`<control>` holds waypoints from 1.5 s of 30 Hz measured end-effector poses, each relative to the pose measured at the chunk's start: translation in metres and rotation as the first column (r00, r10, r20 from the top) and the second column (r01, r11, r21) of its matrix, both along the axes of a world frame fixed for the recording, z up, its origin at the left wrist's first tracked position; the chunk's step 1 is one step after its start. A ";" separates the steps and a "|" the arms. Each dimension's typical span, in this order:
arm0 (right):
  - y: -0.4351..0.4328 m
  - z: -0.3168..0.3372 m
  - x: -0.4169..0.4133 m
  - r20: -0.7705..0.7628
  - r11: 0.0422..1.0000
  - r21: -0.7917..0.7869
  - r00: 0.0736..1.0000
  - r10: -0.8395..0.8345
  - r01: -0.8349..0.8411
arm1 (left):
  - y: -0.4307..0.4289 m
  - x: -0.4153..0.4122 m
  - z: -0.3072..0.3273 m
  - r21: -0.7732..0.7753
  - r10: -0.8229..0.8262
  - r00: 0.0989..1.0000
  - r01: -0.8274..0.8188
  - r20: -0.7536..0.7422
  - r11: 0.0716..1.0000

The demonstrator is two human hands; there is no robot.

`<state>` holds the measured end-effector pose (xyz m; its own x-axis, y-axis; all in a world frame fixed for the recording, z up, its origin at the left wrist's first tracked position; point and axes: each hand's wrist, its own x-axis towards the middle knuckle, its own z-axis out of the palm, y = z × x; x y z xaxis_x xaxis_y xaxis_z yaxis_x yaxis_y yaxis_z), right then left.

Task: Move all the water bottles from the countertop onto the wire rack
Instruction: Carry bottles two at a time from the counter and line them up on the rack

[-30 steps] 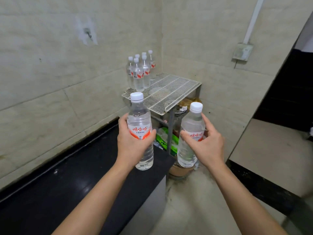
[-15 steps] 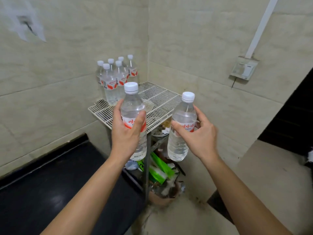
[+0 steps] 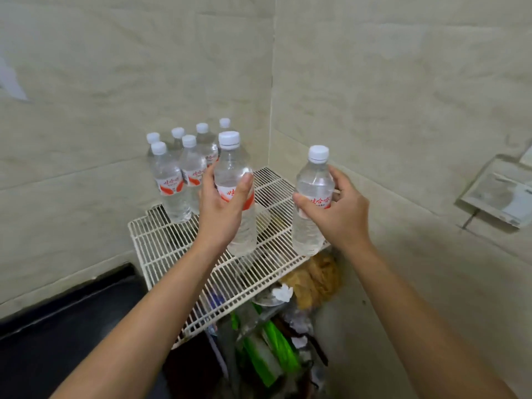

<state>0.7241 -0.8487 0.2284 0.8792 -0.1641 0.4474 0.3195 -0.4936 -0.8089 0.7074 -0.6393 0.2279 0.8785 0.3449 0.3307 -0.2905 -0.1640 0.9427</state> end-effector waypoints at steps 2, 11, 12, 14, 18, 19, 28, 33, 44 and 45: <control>0.002 -0.013 0.041 -0.022 0.997 0.022 0.996 0.081 -0.080 | -0.008 0.021 -0.008 0.000 0.040 0.999 -0.040 -0.023 0.999; 0.019 -0.030 0.186 -0.073 0.896 -0.079 0.899 0.431 -0.436 | -0.027 0.094 -0.014 0.018 0.253 0.957 -0.253 -0.140 0.967; 0.019 -0.034 0.193 -0.077 0.876 -0.090 0.880 0.468 -0.474 | -0.027 0.097 -0.018 0.026 0.277 0.948 -0.276 -0.154 0.961; 0.017 -0.042 0.199 -0.090 0.843 -0.092 0.848 0.523 -0.530 | -0.029 0.099 -0.025 0.045 0.309 0.934 -0.306 -0.180 0.951; 0.014 -0.054 0.205 -0.110 0.842 -0.075 0.844 0.526 -0.534 | -0.034 0.099 -0.040 0.101 0.317 0.925 -0.302 -0.208 0.948; 0.013 -0.055 0.206 -0.115 0.846 -0.062 0.846 0.521 -0.529 | -0.031 0.099 -0.040 0.123 0.303 0.930 -0.282 -0.210 0.952; 0.017 -0.018 0.215 -0.025 0.889 -0.198 0.909 0.417 -0.414 | 0.000 0.105 0.001 0.608 0.395 0.912 -0.377 0.111 0.699; 0.013 -0.011 0.213 -0.041 0.848 -0.299 0.894 0.447 -0.438 | 0.017 0.096 0.013 0.761 0.206 0.974 -0.065 -0.091 0.645; 0.079 0.032 0.252 -0.126 0.775 -0.395 0.865 0.486 -0.493 | 0.056 0.161 0.066 0.716 0.266 0.957 -0.105 -0.115 0.690; 0.087 0.032 0.257 -0.142 0.758 -0.424 0.863 0.485 -0.496 | 0.059 0.167 0.070 0.734 0.269 0.954 -0.087 -0.133 0.673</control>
